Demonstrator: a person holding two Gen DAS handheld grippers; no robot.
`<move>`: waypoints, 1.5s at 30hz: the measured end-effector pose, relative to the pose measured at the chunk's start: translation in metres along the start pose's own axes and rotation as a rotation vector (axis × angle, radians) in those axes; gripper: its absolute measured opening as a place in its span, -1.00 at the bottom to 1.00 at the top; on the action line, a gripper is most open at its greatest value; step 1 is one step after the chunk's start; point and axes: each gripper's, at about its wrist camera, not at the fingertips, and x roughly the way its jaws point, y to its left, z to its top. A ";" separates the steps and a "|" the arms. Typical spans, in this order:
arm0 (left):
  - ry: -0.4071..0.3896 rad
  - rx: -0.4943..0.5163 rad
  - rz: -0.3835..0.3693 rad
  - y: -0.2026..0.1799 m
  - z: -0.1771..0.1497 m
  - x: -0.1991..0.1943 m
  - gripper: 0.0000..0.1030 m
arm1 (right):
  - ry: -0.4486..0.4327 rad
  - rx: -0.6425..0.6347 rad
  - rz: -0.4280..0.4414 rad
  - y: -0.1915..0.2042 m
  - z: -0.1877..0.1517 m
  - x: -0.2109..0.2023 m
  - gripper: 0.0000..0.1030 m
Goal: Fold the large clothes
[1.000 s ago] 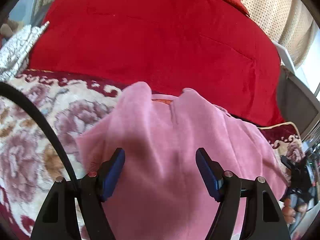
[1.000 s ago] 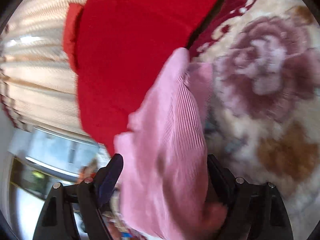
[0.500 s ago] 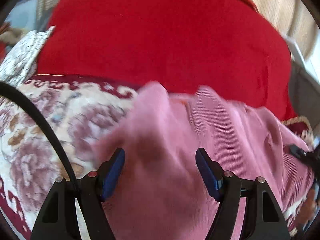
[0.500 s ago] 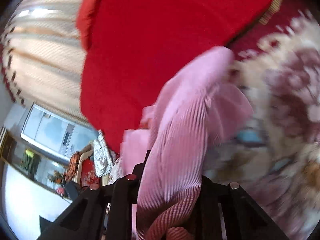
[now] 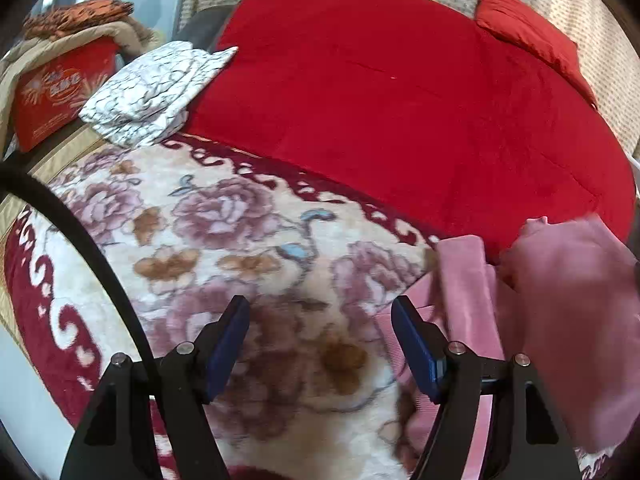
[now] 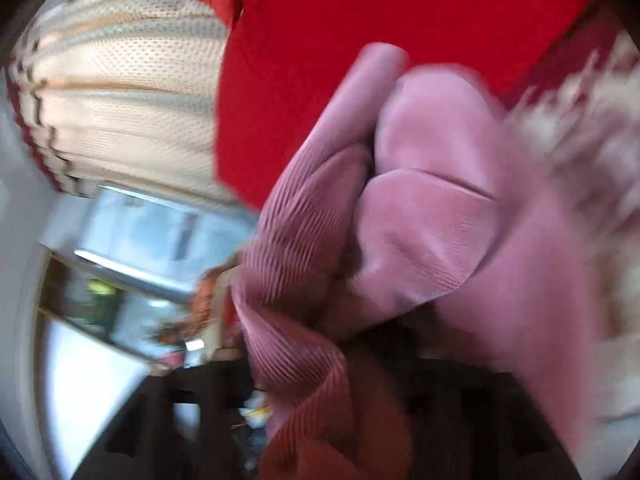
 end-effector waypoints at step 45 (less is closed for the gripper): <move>0.112 0.335 -0.052 -0.071 -0.027 0.029 0.71 | 0.078 -0.669 -0.410 -0.026 -0.077 -0.048 -0.19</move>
